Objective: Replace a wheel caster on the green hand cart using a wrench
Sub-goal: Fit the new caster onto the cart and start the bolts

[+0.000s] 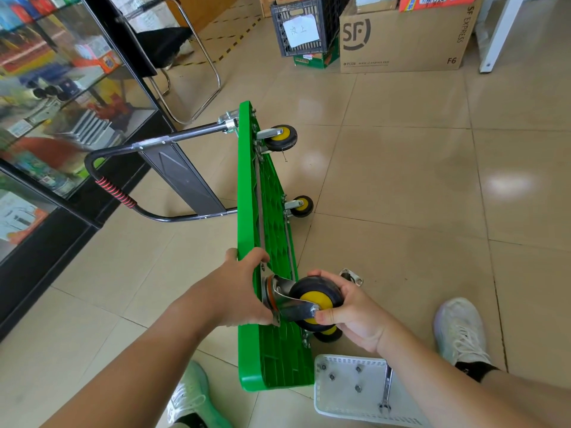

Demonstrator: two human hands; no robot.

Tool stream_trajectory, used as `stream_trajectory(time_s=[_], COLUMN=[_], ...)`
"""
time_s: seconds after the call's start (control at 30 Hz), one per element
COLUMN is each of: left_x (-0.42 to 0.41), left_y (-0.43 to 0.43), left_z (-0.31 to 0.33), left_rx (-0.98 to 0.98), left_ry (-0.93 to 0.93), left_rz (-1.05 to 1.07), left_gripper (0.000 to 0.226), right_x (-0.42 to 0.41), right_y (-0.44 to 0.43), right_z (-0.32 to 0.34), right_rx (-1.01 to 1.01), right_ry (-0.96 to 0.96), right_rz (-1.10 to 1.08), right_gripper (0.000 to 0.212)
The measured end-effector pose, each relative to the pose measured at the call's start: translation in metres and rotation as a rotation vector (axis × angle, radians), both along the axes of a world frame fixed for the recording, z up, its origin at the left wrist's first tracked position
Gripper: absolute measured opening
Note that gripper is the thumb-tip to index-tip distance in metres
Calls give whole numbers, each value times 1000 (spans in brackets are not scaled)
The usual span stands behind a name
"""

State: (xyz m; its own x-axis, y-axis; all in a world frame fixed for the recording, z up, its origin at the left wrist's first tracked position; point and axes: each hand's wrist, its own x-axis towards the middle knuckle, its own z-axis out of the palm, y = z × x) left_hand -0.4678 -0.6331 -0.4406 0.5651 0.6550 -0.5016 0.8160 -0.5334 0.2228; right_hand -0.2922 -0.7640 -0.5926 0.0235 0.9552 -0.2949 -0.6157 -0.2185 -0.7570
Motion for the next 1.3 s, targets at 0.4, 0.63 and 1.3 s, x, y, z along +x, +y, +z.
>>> stream_trajectory(time_s=[0.4,0.63,1.3], left_x=[5,4,-2], left_y=[-6,-7,-7], left_z=[0,-2,-6], left_rx=[71,43,2], left_ry=[91,51,-25], left_rz=[-23,-5,5], left_gripper=[82,79,78], right_x=[-1,-3,2], right_y=[1,4,8], right_z=[0,0,13], right_rx=[12,-17,-36], right_ry=[-28,-47,-271], right_rz=[21,30,83], right_gripper=[80,81,77])
